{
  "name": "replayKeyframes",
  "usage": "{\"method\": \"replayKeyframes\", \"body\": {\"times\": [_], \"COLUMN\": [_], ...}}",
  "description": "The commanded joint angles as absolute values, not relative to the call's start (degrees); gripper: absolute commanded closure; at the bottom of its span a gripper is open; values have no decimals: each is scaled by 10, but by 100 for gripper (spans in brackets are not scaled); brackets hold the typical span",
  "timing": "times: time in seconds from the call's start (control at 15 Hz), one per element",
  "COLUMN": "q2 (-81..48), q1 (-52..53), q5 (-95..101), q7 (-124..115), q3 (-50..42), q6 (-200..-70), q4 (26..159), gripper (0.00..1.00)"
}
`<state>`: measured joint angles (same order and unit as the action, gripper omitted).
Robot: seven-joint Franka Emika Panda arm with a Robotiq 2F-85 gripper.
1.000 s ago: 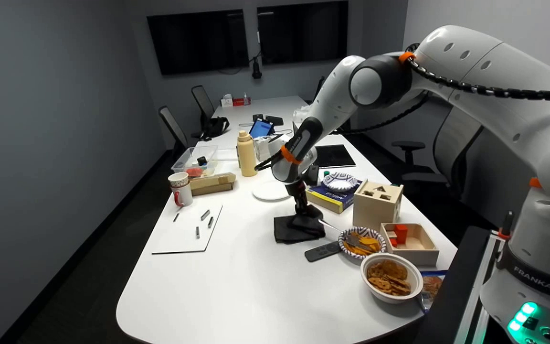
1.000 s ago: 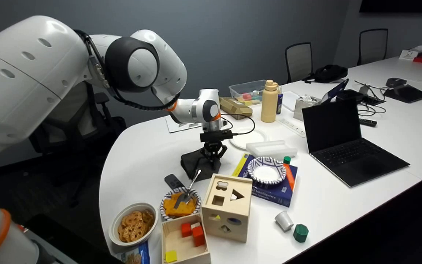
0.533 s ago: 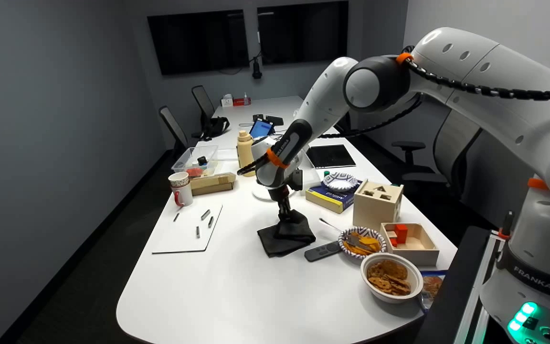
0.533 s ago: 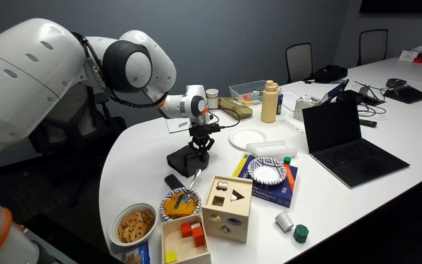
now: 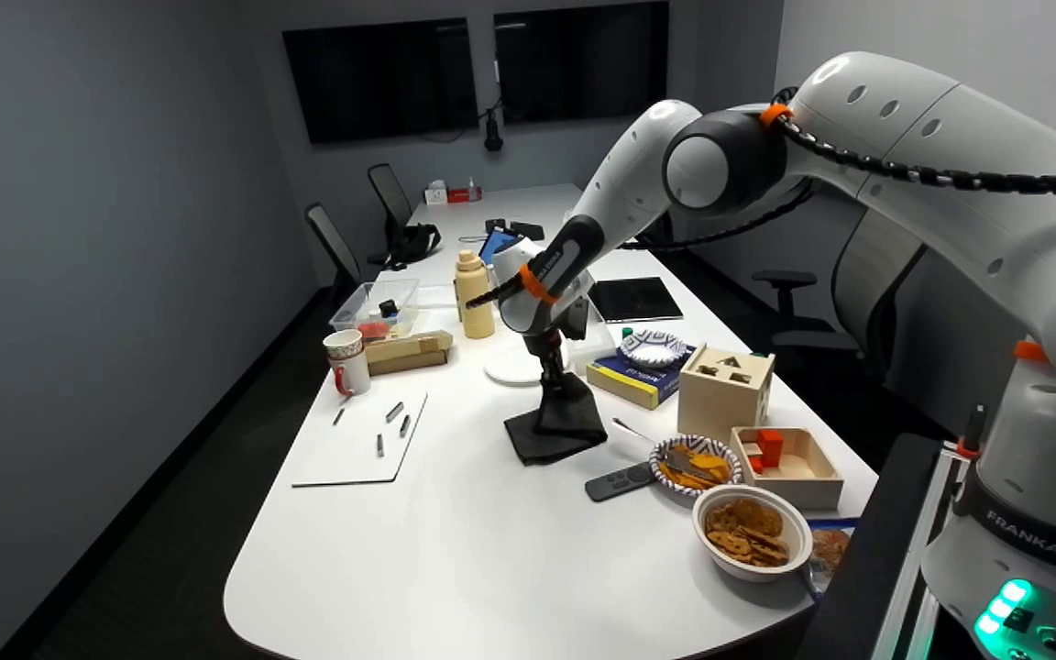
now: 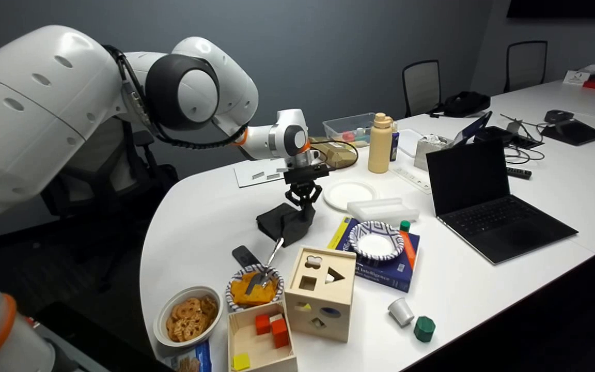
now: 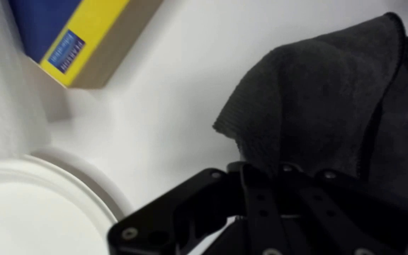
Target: Use the black rag to clean the table
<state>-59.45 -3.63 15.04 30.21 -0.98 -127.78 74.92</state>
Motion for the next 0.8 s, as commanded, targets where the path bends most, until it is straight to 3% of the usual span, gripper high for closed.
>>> {"method": "replayKeyframes", "body": {"times": [0.0, 0.73], "q2": [-590, -573], "q1": [-63, -95], "q5": [154, 141], "q7": [284, 335], "q3": [-28, 17], "q6": [-1279, -1282], "q4": [773, 854], "gripper": [99, 99]}}
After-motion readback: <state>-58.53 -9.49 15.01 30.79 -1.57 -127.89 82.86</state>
